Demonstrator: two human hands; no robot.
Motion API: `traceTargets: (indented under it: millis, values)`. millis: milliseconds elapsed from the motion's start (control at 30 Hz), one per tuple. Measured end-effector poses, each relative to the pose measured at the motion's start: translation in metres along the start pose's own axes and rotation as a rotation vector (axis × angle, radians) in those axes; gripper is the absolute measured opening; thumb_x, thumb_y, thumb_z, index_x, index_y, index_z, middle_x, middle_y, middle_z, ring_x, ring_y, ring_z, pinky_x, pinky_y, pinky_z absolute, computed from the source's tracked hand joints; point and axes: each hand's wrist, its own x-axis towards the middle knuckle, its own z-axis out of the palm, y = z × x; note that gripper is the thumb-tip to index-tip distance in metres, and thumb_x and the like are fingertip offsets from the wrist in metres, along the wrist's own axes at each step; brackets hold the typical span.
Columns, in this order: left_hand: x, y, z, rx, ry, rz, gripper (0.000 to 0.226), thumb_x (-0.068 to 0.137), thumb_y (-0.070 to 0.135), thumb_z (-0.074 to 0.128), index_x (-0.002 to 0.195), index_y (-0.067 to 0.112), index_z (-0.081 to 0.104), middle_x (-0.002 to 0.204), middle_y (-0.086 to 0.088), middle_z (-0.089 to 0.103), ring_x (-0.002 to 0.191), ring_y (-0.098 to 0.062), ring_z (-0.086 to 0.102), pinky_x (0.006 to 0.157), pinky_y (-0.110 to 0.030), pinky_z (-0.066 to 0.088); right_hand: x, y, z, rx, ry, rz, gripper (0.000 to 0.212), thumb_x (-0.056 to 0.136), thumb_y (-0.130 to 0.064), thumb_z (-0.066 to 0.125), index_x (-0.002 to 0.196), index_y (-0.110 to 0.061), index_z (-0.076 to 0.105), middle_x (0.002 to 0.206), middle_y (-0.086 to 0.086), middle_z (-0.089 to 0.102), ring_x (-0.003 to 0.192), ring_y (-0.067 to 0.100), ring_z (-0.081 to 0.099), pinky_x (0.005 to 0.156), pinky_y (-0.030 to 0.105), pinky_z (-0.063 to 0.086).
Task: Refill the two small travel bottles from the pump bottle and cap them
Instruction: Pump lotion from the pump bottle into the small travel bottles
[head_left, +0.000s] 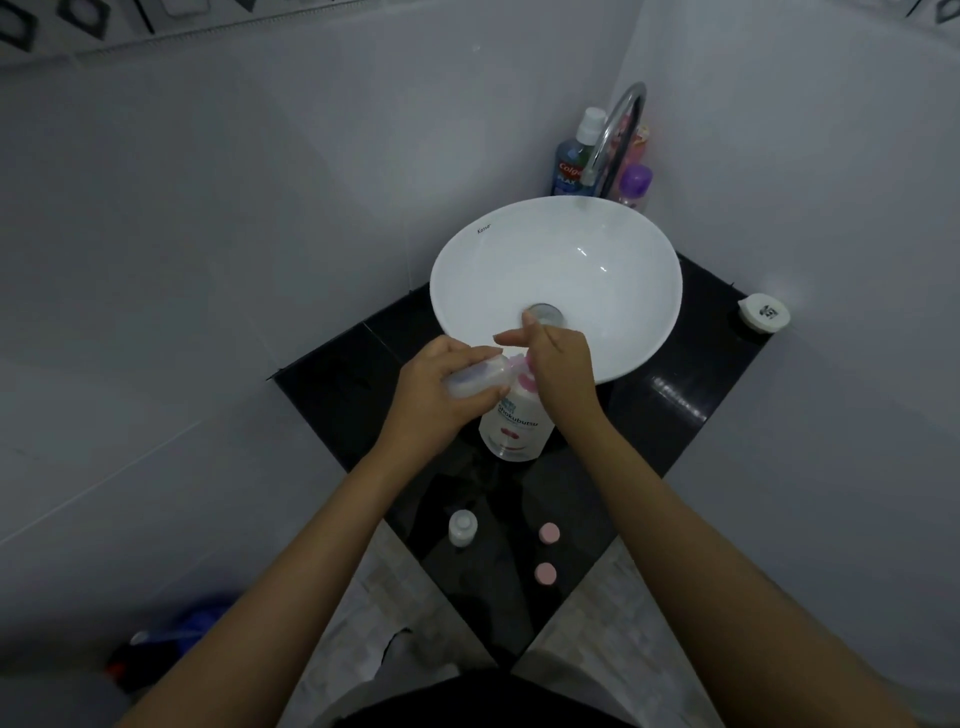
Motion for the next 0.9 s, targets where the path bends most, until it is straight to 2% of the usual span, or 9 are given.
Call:
traceTargets:
  millis: [133,233,300,400,567,733,800,833,900]
  values:
    - [-0.002,-0.002,0.000,-0.015,0.002,-0.007,0.040,0.074,0.019,0.079,0.113,0.016,0.070,0.100,0.006,0.060,0.095,-0.003,0.060,0.078,-0.008,0.047,-0.002,0.002,0.000,0.009,-0.041,-0.009,0.043,0.097,-0.035,0.043,0.089,-0.007,0.074,0.071,-0.004,0.068,0.064,0.006,0.059,0.062,0.022,0.047]
    - [0.001,0.002,-0.001,-0.026,0.027,0.024,0.041,0.074,0.020,0.079,0.113,0.016,0.070,0.099,0.007,0.061,0.095,-0.003,0.060,0.080,-0.009,0.048,0.003,-0.005,-0.004,-0.057,0.019,-0.105,0.040,0.097,-0.029,0.045,0.085,-0.007,0.076,0.082,0.005,0.075,0.076,0.009,0.067,0.074,0.020,0.049]
    - [0.002,0.003,-0.001,-0.013,0.030,0.043,0.041,0.074,0.022,0.079,0.113,0.017,0.070,0.100,0.007,0.061,0.096,-0.004,0.060,0.080,-0.009,0.048,0.002,-0.008,-0.005,-0.036,0.027,-0.102,0.041,0.097,-0.029,0.044,0.084,-0.009,0.077,0.078,-0.003,0.074,0.074,0.002,0.067,0.079,0.020,0.049]
    - [0.002,0.001,-0.001,-0.026,0.020,0.024,0.040,0.073,0.022,0.079,0.112,0.019,0.070,0.100,0.009,0.062,0.097,-0.004,0.060,0.080,-0.009,0.048,-0.001,-0.002,-0.003,-0.016,0.021,-0.094,0.042,0.098,-0.031,0.041,0.083,-0.014,0.077,0.062,-0.017,0.066,0.063,-0.003,0.063,0.074,0.022,0.051]
    - [-0.002,-0.002,0.000,-0.018,-0.011,-0.008,0.038,0.074,0.018,0.079,0.111,0.017,0.070,0.098,0.009,0.061,0.091,0.005,0.058,0.076,-0.006,0.046,-0.005,0.008,0.000,0.063,-0.034,0.035,0.045,0.094,-0.042,0.042,0.091,-0.009,0.073,0.064,-0.010,0.061,0.058,0.005,0.056,0.059,0.021,0.044]
    - [-0.001,0.004,-0.001,-0.045,0.017,0.016,0.040,0.073,0.018,0.079,0.112,0.017,0.070,0.098,0.011,0.061,0.094,0.003,0.059,0.078,-0.006,0.046,0.001,-0.002,-0.005,-0.058,0.029,-0.081,0.038,0.096,-0.034,0.047,0.085,-0.015,0.078,0.077,-0.005,0.071,0.077,0.006,0.063,0.074,0.020,0.047]
    - [0.000,0.006,-0.002,-0.037,0.020,0.033,0.039,0.073,0.019,0.079,0.112,0.019,0.070,0.098,0.012,0.061,0.094,0.003,0.058,0.079,-0.007,0.047,0.001,-0.002,-0.005,-0.046,0.040,-0.086,0.039,0.096,-0.034,0.045,0.086,-0.014,0.078,0.075,-0.006,0.071,0.073,0.000,0.064,0.074,0.016,0.044]
    - [0.000,0.005,-0.002,-0.039,0.019,0.033,0.039,0.074,0.020,0.079,0.112,0.020,0.070,0.099,0.011,0.061,0.094,0.003,0.059,0.080,-0.008,0.047,0.000,-0.002,-0.004,-0.006,0.032,-0.063,0.040,0.095,-0.036,0.045,0.086,-0.014,0.077,0.072,-0.004,0.071,0.068,-0.002,0.063,0.071,0.016,0.044]
    - [0.000,0.004,-0.001,-0.039,0.013,0.018,0.039,0.073,0.019,0.079,0.111,0.020,0.070,0.099,0.012,0.061,0.095,0.001,0.059,0.080,-0.008,0.048,-0.002,0.001,-0.002,0.066,0.000,0.001,0.042,0.092,-0.042,0.045,0.088,-0.013,0.075,0.077,0.015,0.070,0.055,0.002,0.059,0.060,0.019,0.045]
